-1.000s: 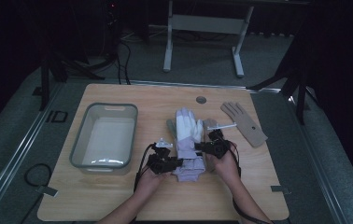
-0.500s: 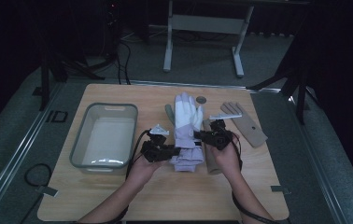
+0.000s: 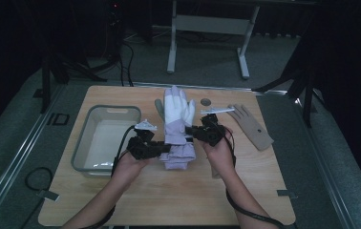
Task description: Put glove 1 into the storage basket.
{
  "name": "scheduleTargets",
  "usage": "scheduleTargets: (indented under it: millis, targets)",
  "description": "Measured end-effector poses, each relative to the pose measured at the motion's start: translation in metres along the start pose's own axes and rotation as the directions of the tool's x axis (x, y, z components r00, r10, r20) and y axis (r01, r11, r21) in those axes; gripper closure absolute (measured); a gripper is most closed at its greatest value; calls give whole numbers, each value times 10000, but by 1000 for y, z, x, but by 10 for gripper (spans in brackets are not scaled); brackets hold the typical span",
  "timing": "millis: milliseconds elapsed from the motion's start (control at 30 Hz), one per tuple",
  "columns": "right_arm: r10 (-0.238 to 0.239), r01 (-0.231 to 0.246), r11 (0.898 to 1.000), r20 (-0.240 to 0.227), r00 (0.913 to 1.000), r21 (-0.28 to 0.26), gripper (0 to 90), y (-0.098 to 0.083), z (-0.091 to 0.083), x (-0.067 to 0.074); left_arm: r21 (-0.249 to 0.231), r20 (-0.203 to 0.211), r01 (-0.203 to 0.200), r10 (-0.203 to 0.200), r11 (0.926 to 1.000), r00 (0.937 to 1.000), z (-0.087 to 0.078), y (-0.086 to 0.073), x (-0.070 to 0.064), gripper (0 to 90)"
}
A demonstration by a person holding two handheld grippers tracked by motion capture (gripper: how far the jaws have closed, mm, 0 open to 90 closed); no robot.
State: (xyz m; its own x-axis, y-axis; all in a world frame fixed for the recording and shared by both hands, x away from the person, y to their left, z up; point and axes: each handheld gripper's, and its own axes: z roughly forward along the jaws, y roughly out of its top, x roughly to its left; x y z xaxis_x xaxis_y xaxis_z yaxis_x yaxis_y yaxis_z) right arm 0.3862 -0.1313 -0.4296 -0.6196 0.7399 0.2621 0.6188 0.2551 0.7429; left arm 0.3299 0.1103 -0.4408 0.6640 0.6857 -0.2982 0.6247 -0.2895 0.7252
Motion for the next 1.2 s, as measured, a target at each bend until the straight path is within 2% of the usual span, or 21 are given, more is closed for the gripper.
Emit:
scheduleTargets:
  millis: [467, 633, 733, 833, 1200]
  targets:
    - [-457, 455, 9989, -422, 9981, -65, 813, 31, 23, 39, -232, -203, 72, -77, 9997, 9998, -47, -4, 25, 756]
    - [-604, 605, 9982, -513, 9969, -7, 813, 37, 32, 50, -239, -297, 124, -132, 9996, 9995, -58, -8, 33, 756]
    - [-763, 767, 9970, -585, 9954, 51, 813, 44, 41, 59, -287, -305, 166, -175, 9995, 9994, -68, -11, 42, 756]
    - [-714, 732, 9971, -807, 9942, 189, 813, 50, 50, 67, -279, -320, 212, -221, 9994, 9992, -77, -14, 51, 756]
    - [-1080, 1106, 9937, -1088, 9882, 182, 813, 68, 76, 106, -504, -780, 362, -401, 9981, 9961, -117, -31, 73, 755]
